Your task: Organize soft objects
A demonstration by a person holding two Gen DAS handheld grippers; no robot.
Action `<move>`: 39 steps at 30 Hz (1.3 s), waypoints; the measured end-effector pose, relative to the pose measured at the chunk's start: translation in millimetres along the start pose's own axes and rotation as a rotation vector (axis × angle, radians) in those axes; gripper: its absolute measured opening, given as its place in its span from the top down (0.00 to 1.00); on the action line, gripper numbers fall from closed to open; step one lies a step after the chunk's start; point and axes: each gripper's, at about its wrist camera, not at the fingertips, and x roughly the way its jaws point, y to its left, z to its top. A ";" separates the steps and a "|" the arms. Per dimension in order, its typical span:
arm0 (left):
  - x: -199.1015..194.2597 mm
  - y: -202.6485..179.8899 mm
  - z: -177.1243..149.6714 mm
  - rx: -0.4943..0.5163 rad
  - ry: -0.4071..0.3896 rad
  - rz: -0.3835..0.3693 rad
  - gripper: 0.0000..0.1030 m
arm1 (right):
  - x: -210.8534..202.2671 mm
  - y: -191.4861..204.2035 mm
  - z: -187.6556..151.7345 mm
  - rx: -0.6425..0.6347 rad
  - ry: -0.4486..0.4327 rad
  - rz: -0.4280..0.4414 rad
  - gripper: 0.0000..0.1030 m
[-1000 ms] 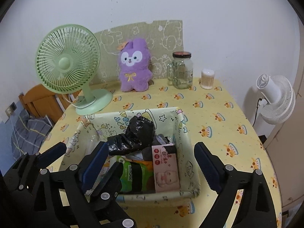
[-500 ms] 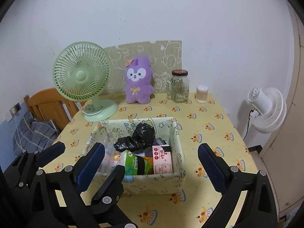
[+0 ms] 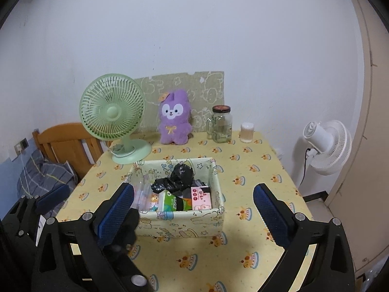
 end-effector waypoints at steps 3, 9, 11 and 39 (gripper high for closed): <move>-10.9 3.9 -1.2 -0.007 -0.017 0.014 0.00 | -13.5 -3.5 -0.7 0.005 -0.019 -0.009 0.03; -30.5 9.5 -5.4 -0.007 -0.047 0.038 0.00 | -37.4 -10.7 -4.3 0.024 -0.049 -0.024 0.03; -36.3 12.3 -7.4 -0.010 -0.056 0.049 0.00 | -43.6 -12.9 -5.2 0.028 -0.058 -0.028 0.02; -60.8 23.9 -12.0 -0.047 -0.093 0.093 0.00 | -68.6 -20.8 -13.9 0.033 -0.085 -0.038 0.00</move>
